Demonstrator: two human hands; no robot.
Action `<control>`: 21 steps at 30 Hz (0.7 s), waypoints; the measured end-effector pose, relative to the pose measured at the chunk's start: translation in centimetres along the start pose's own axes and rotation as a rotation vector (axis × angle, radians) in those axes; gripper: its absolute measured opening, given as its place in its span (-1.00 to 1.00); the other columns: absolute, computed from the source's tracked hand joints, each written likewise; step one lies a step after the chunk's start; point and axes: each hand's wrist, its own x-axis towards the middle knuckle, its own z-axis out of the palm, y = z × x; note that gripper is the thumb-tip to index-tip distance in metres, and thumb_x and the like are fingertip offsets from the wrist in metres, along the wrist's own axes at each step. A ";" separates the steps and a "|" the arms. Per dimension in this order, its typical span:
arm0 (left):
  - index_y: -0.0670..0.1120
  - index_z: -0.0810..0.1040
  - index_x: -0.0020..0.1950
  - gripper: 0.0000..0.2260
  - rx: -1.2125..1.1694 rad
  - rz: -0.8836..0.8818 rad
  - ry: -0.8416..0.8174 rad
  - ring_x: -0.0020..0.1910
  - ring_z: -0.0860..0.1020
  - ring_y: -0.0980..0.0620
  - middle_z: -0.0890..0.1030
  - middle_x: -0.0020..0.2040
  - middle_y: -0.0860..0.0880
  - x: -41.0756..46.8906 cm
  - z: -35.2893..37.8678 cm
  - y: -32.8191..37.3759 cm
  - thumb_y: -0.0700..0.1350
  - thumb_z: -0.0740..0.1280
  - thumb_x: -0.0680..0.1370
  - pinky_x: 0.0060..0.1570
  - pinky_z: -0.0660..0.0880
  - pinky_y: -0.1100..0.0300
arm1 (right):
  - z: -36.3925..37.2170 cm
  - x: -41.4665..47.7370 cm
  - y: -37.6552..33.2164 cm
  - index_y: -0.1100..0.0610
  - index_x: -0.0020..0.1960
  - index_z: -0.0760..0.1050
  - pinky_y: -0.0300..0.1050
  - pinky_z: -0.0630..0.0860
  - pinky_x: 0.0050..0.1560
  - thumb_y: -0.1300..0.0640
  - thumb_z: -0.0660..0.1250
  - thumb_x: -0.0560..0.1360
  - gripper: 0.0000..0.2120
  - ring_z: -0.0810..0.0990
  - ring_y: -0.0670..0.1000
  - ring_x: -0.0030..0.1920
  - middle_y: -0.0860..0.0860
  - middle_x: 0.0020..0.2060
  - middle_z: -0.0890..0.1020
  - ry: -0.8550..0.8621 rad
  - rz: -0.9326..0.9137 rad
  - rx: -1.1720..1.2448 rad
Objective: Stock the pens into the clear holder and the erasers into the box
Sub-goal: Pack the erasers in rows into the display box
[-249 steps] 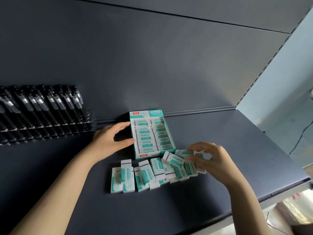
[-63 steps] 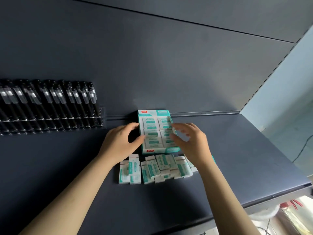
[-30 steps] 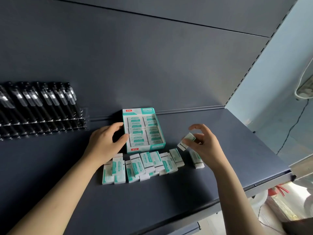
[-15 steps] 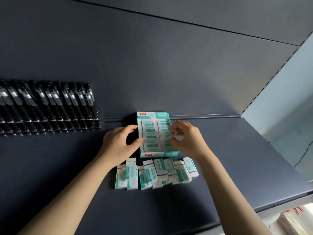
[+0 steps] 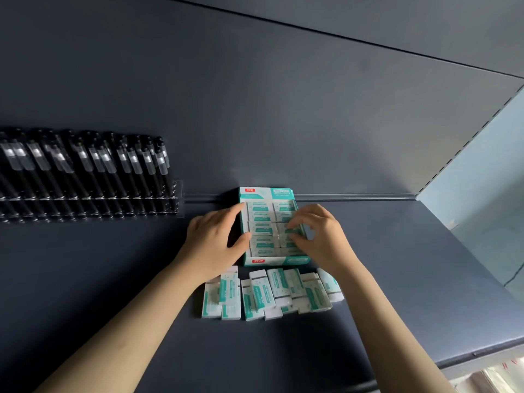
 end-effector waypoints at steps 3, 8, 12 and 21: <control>0.16 0.10 0.56 -0.31 0.067 0.018 -0.068 0.55 0.09 0.02 0.10 0.59 0.13 0.2 0.2 -0.1 0.32 -0.21 0.46 0.47 0.07 -0.09 | 0.4 0.2 -0.4 0.08 -0.06 0.67 0.03 0.54 0.16 0.30 0.48 0.41 -0.84 0.52 0.09 0.14 -0.10 0.06 0.51 0.021 0.050 0.002; 0.23 -0.06 0.57 -0.31 0.089 0.046 -0.149 0.57 -0.15 0.08 -0.19 0.57 0.20 0.2 0.2 -0.1 0.33 -0.32 0.43 0.48 -0.10 -0.01 | 0.1 0.0 -0.7 0.06 0.06 0.65 -0.01 0.49 0.23 0.26 0.47 0.43 -0.77 0.47 0.06 0.19 -0.05 0.16 0.53 -0.021 0.087 -0.014; 0.26 -0.08 0.57 -0.32 0.093 0.080 -0.176 0.57 -0.12 0.09 -0.19 0.56 0.21 0.4 -0.2 -0.7 0.36 -0.30 0.44 0.49 -0.10 0.04 | -1.6 -2.6 -0.6 -0.09 0.13 0.62 -0.35 0.43 0.06 0.17 0.50 0.43 -0.69 0.48 -0.15 0.07 -0.20 0.09 0.51 0.029 0.149 0.082; 0.21 -0.05 0.58 -0.28 0.093 0.081 -0.152 0.57 -0.03 0.05 -0.15 0.56 0.23 0.6 0.0 -1.0 0.38 -0.26 0.44 0.49 -0.03 0.01 | -4.5 -9.4 1.7 -0.21 0.11 0.59 -0.33 0.40 0.05 0.06 0.56 0.37 -0.64 0.51 -0.11 0.05 -0.16 0.00 0.52 -0.140 0.340 0.104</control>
